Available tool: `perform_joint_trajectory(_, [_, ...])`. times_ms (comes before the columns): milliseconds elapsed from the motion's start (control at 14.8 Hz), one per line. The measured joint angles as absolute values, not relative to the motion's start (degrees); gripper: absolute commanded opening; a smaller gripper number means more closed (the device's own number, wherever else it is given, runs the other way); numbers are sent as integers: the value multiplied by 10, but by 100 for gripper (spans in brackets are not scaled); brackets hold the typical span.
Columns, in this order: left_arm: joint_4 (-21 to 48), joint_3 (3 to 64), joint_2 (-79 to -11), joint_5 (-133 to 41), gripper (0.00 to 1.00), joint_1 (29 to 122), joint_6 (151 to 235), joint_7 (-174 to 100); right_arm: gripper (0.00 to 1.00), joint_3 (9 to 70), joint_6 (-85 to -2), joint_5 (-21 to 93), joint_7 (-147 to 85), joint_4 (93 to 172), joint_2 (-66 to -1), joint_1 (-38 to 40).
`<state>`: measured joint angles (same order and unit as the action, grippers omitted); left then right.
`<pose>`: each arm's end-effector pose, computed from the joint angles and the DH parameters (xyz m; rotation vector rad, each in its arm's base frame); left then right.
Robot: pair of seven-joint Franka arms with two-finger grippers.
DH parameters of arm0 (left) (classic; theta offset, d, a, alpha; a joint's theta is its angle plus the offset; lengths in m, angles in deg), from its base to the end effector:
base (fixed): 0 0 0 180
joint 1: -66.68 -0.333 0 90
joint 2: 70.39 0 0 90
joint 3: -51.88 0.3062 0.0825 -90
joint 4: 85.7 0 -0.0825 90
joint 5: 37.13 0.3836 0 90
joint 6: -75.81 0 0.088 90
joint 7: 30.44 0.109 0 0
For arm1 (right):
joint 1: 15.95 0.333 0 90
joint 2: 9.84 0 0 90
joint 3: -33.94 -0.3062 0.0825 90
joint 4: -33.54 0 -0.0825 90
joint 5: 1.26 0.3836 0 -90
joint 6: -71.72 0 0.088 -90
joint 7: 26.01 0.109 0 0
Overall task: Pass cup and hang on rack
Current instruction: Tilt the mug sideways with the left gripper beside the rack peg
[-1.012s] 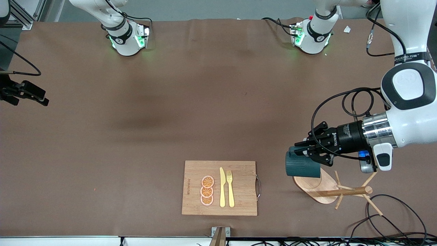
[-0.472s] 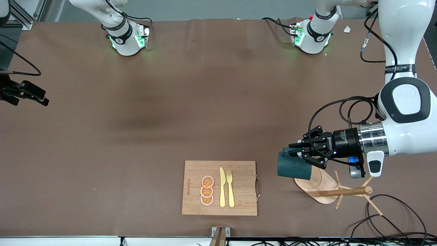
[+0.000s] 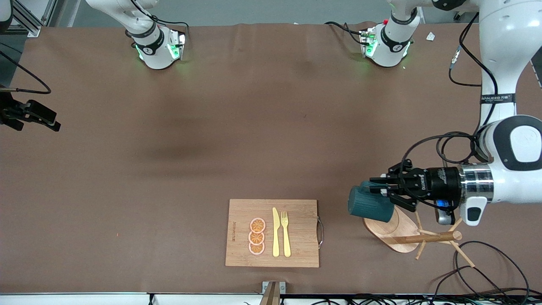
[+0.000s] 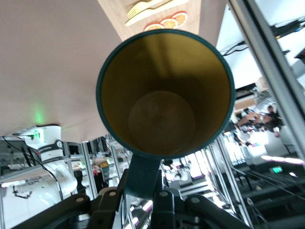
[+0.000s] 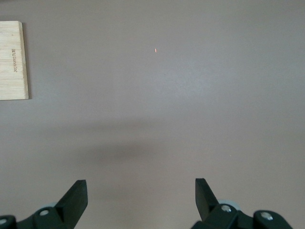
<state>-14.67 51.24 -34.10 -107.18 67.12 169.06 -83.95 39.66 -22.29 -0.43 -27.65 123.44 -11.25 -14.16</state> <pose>0.7160 -0.1089 0.4344 1.6795 1.1098 -0.8599 0.5672 -0.0368 0.6061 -3.1303 0.0635 -0.0748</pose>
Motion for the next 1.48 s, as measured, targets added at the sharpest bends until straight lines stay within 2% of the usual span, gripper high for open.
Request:
perform_joint_trajectory(405, [-147,513,-311,-1135,0,639,1688,-804,100,397,-223,-4,-277,1234,-113,-142])
perform_joint_trajectory(1484, [-158,539,-289,-1138,0,631,1694,-751,100,397,-223,-4,-277,1235,-113,-142])
